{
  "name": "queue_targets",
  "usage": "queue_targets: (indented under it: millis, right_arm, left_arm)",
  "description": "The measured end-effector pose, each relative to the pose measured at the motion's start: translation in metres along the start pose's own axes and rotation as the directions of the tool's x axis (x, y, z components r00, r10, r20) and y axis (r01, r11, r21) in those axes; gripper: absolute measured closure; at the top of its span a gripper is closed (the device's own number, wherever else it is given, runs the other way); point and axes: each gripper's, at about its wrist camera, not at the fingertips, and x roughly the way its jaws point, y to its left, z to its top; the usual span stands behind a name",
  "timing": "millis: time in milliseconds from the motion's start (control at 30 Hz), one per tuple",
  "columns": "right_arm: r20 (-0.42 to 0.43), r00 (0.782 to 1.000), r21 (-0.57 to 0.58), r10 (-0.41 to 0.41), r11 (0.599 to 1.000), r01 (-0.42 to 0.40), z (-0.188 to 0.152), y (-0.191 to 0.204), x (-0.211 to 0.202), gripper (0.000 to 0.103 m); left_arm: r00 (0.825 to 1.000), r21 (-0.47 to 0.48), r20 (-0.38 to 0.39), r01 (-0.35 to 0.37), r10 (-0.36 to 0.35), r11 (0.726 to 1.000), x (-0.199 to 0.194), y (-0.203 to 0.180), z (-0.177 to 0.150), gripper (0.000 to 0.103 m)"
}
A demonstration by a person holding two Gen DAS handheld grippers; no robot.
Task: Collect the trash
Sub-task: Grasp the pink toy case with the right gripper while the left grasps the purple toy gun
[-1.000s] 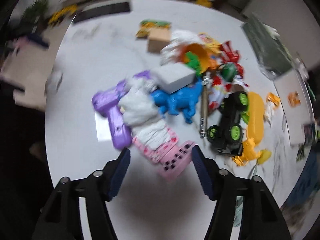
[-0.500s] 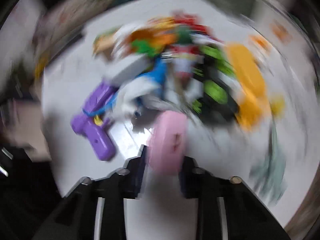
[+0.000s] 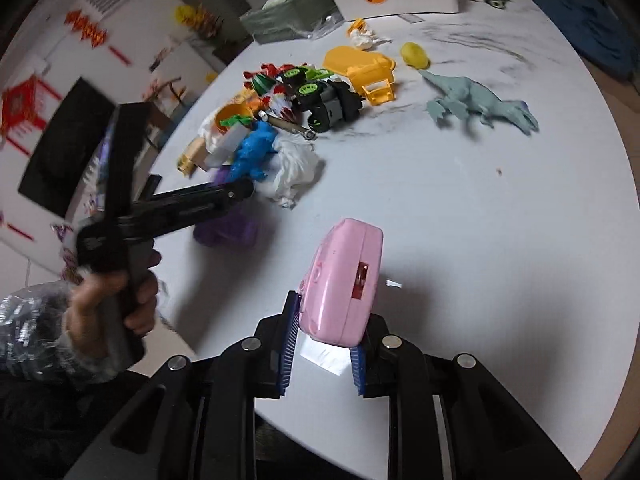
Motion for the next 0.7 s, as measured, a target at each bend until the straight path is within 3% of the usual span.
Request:
queue_targets:
  millis: [133, 200, 267, 333, 433, 533, 700]
  right_arm:
    - [0.043, 0.999, 0.010, 0.019, 1.000, -0.020, 0.004, 0.021, -0.002, 0.080]
    - [0.056, 0.997, 0.004, 0.053, 0.999, -0.053, 0.007, 0.036, 0.000, 0.080]
    - [0.057, 0.996, -0.015, 0.075, 0.997, -0.074, 0.010, 0.051, 0.003, 0.080]
    - [0.057, 0.993, -0.032, 0.105, 0.994, -0.103, 0.011, 0.067, 0.008, 0.080]
    - [0.044, 0.991, -0.069, 0.129, 0.990, -0.126, 0.006, 0.090, 0.011, 0.080]
    - [-0.006, 0.990, -0.125, 0.142, 0.982, -0.141, -0.008, 0.110, 0.018, 0.080]
    - [-0.142, 0.981, -0.186, 0.134, 0.970, -0.159, -0.043, 0.133, 0.038, 0.080]
  left_arm:
    - [0.987, -0.018, -0.003, 0.161, -0.161, 0.987, -0.021, 0.025, -0.019, 0.054]
    - [0.976, 0.074, 0.032, 0.214, -0.217, 0.974, -0.051, 0.029, -0.026, 0.054]
    - [0.966, 0.186, 0.091, 0.222, -0.241, 0.957, -0.082, 0.030, -0.032, 0.054]
    - [0.957, 0.302, 0.163, 0.185, -0.242, 0.935, -0.118, 0.029, -0.041, 0.054]
    - [0.937, 0.407, 0.222, 0.162, -0.270, 0.899, -0.159, 0.033, -0.059, 0.054]
    - [0.947, 0.453, 0.202, 0.135, -0.249, 0.881, -0.173, 0.046, -0.083, 0.054]
    - [0.978, 0.465, 0.036, 0.165, -0.204, 0.870, -0.154, 0.072, -0.136, 0.053]
